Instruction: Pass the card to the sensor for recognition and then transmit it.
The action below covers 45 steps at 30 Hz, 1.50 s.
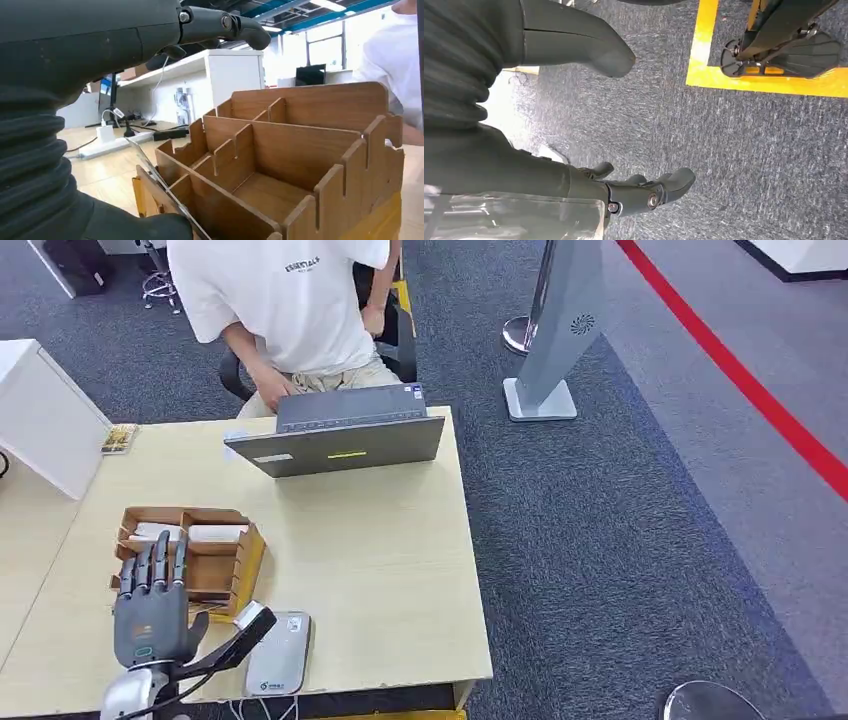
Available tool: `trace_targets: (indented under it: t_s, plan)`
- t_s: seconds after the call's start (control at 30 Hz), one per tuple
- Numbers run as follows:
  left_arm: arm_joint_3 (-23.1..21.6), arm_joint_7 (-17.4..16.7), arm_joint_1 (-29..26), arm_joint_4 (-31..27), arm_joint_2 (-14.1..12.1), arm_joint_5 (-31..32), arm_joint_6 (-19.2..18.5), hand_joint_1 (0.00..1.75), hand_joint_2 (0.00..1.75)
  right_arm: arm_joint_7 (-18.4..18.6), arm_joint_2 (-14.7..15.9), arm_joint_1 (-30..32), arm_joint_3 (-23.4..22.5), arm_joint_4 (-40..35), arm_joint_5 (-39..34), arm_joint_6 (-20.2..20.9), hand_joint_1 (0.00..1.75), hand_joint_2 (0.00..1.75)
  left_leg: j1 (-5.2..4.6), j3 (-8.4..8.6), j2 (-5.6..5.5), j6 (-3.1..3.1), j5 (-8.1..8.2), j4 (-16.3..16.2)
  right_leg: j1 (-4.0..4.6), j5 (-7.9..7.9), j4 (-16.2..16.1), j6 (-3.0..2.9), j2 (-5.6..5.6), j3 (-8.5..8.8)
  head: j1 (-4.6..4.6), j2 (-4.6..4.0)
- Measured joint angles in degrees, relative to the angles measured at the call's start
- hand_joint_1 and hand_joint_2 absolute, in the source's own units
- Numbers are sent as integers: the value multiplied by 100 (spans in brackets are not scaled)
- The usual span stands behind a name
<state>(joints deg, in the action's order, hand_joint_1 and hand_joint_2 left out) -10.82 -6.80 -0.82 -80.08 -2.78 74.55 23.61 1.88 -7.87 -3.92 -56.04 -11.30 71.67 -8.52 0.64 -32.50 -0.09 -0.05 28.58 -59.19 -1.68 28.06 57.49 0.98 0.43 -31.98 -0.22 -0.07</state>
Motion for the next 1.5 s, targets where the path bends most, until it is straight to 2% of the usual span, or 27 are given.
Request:
trace_targets:
  t_s: [0.43, 0.5, 1.33, 1.4, 1.5]
  plan:
    - [0, 7, 11, 157, 42, -2, -4, 0, 175, 0, 0, 0, 2, 0, 17, -2, 0, 175, 0, 0, 0, 0, 0, 0, 0, 0, 0, 0, 1, 0, 0, 0]
    - [0, 4, 11, 162, 42, -15, -13, 175, 175, 0, 0, 1, 7, 0, 28, 0, 0, 175, 0, 0, 0, 0, 0, 0, 0, 0, 0, 0, 1, 0, 0, 0]
    - [0, 120, 29, 221, 31, -402, -297, 175, 175, 33, 0, 1, 57, 0, 87, -63, 0, 175, 0, 0, 0, 0, 0, 0, 0, 0, 0, 0, 0, 0, -2, 0]
    - [2, 122, 30, 219, 31, -347, -249, 175, 175, 26, 0, 1, 57, 0, 85, -63, 0, 175, 0, 1, 0, 0, 0, 0, 0, 0, 0, 0, 1, 0, 0, 0]
    - [-4, 55, 61, 145, 20, -173, -367, 175, 175, 26, 0, 1, 57, 0, 85, -63, 0, 175, 1, 1, 1, 0, -1, 0, 0, 0, 0, 0, 1, -1, 0, 0]
